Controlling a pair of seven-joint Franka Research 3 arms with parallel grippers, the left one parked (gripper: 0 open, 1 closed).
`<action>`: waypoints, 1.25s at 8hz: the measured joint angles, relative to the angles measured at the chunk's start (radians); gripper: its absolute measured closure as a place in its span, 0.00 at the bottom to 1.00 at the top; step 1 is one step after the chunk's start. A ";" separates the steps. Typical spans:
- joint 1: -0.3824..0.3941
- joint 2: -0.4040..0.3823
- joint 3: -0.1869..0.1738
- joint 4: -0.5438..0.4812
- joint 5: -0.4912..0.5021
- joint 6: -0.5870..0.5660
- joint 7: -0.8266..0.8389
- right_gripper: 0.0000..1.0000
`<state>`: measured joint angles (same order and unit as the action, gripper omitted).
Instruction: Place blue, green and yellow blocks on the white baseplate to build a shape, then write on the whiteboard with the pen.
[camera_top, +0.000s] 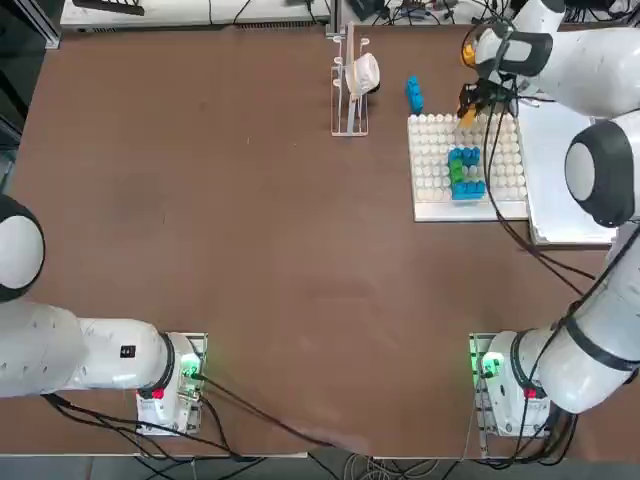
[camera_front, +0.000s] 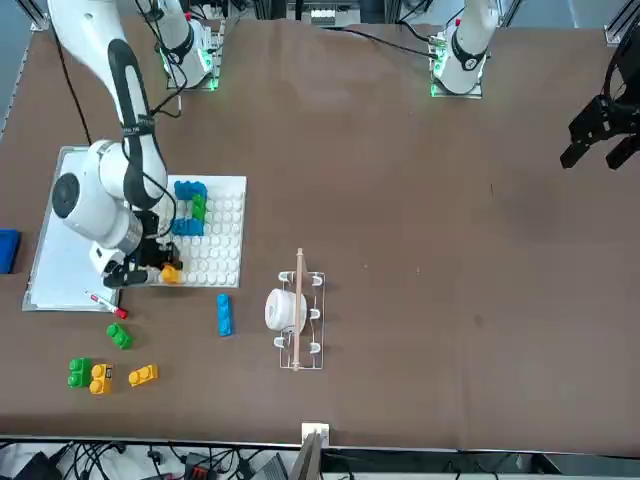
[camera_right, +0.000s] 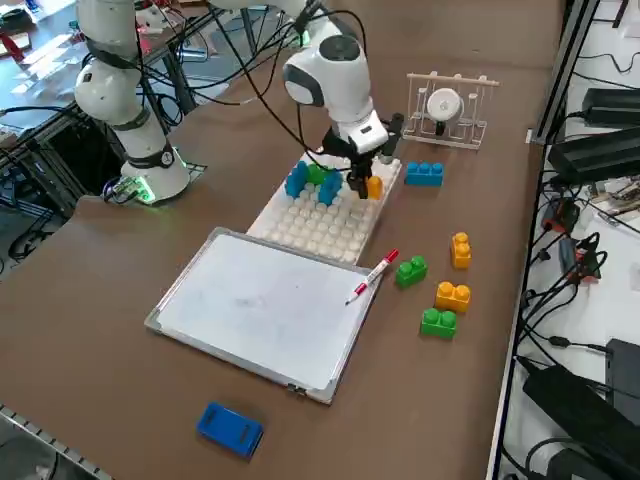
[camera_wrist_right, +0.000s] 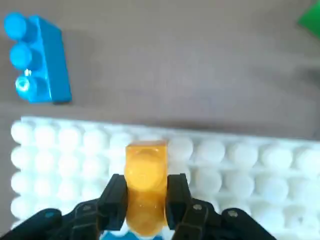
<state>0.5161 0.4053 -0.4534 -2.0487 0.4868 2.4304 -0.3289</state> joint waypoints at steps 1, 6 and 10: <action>0.014 -0.027 -0.006 -0.062 0.000 0.036 0.000 0.59; 0.030 -0.085 -0.020 -0.188 0.000 0.123 0.000 0.59; 0.031 -0.090 -0.023 -0.195 0.000 0.123 -0.001 0.59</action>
<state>0.5466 0.3158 -0.4764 -2.2433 0.4864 2.5533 -0.3295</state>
